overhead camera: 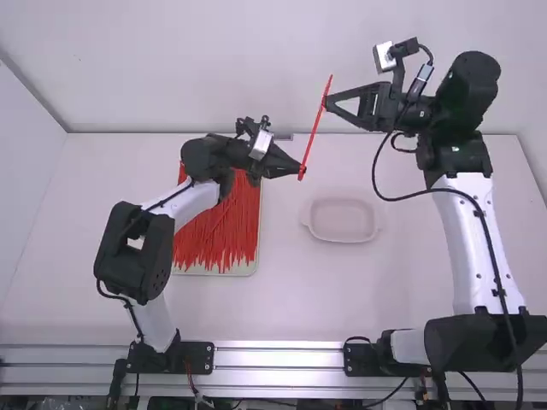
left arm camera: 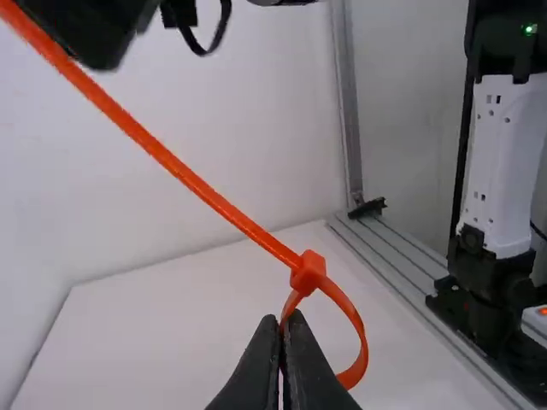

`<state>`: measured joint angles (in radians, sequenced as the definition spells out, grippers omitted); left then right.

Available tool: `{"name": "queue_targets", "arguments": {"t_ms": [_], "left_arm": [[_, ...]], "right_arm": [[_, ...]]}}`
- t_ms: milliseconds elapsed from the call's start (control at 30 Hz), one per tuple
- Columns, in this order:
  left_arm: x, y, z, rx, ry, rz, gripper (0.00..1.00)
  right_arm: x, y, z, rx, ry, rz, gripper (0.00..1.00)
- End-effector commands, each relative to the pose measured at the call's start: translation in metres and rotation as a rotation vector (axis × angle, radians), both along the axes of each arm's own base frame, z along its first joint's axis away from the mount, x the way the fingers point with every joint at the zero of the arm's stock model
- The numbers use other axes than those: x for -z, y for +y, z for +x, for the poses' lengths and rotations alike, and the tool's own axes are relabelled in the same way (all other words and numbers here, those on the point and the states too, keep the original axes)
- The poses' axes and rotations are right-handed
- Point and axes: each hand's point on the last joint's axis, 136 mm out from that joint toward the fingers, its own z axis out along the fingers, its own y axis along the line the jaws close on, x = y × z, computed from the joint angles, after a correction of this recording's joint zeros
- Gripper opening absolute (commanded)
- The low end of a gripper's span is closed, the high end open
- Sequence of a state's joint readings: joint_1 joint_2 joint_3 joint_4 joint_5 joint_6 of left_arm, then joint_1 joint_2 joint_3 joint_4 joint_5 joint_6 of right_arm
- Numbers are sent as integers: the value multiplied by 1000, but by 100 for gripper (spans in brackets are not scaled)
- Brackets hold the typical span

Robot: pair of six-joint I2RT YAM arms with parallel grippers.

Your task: Fasten the cable tie

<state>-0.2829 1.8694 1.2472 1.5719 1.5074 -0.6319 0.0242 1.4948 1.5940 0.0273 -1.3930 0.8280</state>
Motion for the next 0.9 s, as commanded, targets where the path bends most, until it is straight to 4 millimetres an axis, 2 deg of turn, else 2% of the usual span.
{"name": "queue_targets", "arguments": {"t_ms": [0,200,367,433,700,867], "left_arm": [[-4,4,2,-16,-11,-11,2],[-15,7,10,-55,17,-45,2],[-23,5,7,-40,13,-41,2],[-30,5,8,-41,13,-46,2],[-38,3,5,-32,23,-49,2],[-37,3,5,-30,24,-46,2]], "right_arm": [[-3,-5,-7,-8,-137,-24,99],[30,-7,-14,-24,-112,-64,99],[43,-7,-21,-36,-132,-82,99],[53,0,-24,-44,-128,-103,99],[66,31,-31,-121,-171,-105,99],[64,33,-28,-122,-160,-92,99]]}}
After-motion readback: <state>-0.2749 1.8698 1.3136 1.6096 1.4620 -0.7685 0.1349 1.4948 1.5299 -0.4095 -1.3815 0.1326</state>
